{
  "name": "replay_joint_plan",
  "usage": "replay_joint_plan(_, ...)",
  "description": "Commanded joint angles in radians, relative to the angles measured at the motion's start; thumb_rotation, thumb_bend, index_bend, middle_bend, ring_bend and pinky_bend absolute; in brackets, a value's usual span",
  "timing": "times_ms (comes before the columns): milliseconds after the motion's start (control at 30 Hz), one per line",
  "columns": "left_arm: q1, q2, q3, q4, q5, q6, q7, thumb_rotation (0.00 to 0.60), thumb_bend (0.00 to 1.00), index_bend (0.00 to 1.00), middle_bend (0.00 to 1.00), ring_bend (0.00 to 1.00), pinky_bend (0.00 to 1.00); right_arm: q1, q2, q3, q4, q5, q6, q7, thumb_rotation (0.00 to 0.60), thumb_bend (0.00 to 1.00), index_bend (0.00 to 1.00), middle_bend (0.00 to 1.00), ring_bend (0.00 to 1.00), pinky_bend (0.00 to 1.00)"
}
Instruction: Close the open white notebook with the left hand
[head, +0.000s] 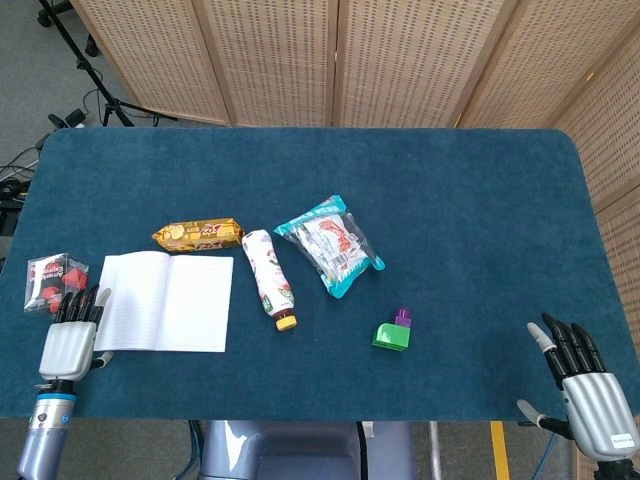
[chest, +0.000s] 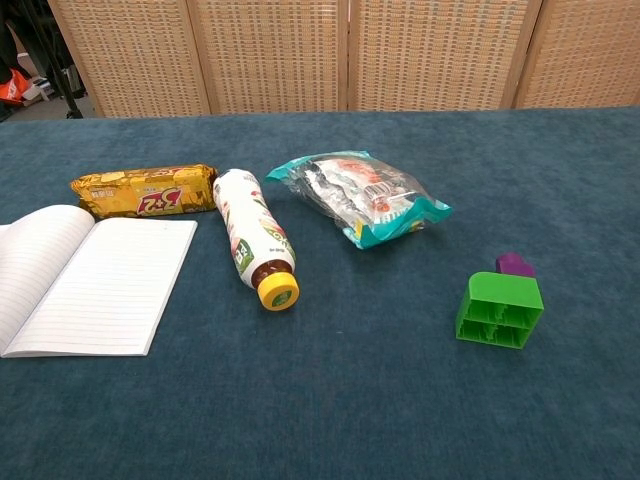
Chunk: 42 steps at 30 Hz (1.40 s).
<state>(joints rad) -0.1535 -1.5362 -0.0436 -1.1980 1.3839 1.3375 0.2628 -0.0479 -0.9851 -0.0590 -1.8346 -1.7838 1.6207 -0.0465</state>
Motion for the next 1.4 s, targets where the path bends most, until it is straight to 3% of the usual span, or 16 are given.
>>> replay_joint_plan(33, 0.0, -0.004, 0.002, 0.008, 0.01, 0.012, 0.004, 0.6, 0.18, 0.0, 0.0, 0.0, 0.0, 0.0, 0.0, 0.0, 0.0, 0.0, 0.0, 0.0, 0.6, 0.04, 0.0, 0.0, 0.0, 0.0)
replay_joint_plan(233, 0.0, -0.014, 0.01, 0.033, 0.06, 0.064, -0.008, 0.6, 0.33, 0.0, 0.0, 0.0, 0.0, 0.001, -0.001, 0.0, 0.001, -0.001, -0.002, -0.002, 0.6, 0.04, 0.0, 0.0, 0.0, 0.0)
replay_joint_plan(333, -0.001, -0.02, 0.013, 0.047, 0.083, 0.087, -0.02, 0.6, 0.36, 0.0, 0.0, 0.0, 0.0, 0.001, -0.002, 0.0, 0.001, 0.0, -0.002, -0.003, 0.6, 0.04, 0.0, 0.0, 0.0, 0.0)
replay_joint_plan(733, -0.01, -0.041, 0.007, 0.073, 0.142, 0.159, -0.055, 0.6, 0.39, 0.0, 0.0, 0.0, 0.0, 0.001, -0.002, 0.0, 0.001, 0.0, -0.004, -0.002, 0.6, 0.04, 0.0, 0.0, 0.0, 0.0)
replay_joint_plan(1400, -0.036, -0.083, -0.028, 0.03, 0.245, 0.311, -0.113, 0.6, 0.35, 0.0, 0.0, 0.0, 0.0, 0.001, 0.001, 0.0, 0.002, 0.0, -0.001, 0.004, 0.6, 0.04, 0.0, 0.0, 0.0, 0.0)
